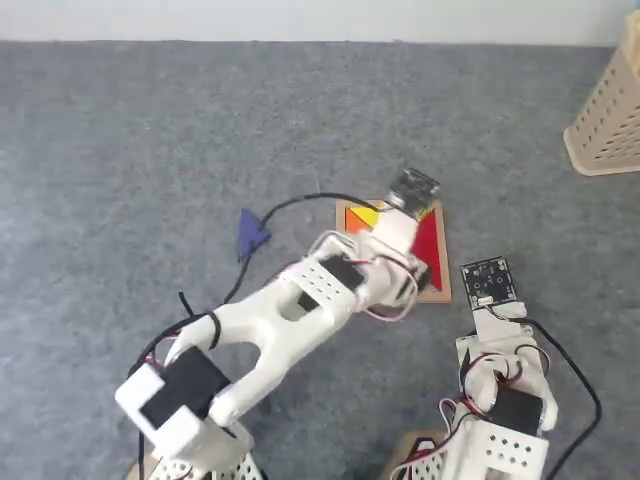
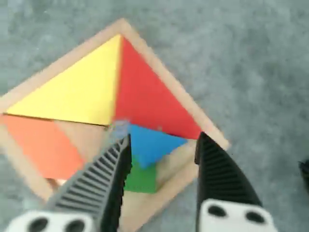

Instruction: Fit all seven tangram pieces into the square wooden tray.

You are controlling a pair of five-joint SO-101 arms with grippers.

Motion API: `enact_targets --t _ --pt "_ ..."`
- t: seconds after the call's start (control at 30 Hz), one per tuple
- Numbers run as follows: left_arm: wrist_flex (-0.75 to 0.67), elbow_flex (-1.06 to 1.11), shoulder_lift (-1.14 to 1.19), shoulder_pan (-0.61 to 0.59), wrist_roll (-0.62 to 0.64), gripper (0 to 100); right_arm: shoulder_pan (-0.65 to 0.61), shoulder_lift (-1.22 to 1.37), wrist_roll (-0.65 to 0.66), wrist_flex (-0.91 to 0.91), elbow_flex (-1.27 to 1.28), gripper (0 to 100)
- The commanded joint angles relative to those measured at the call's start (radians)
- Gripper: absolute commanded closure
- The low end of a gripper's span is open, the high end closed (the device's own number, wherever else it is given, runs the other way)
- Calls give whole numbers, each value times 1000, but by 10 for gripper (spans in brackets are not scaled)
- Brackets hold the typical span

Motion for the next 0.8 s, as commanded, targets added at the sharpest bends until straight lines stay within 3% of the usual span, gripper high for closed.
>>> enact_targets --t 0.0,0.37,0.53,0.77 --pt "-31 -44 -6 -87 81 801 15 -13 8 10 18 991" --pt "-25 -120 121 -147 129 801 15 -13 8 10 18 991" --pt "97 -225 184 -132 130 801 15 -13 8 10 18 991" --pt "89 -226 184 -106 48 801 15 -13 8 10 18 991"
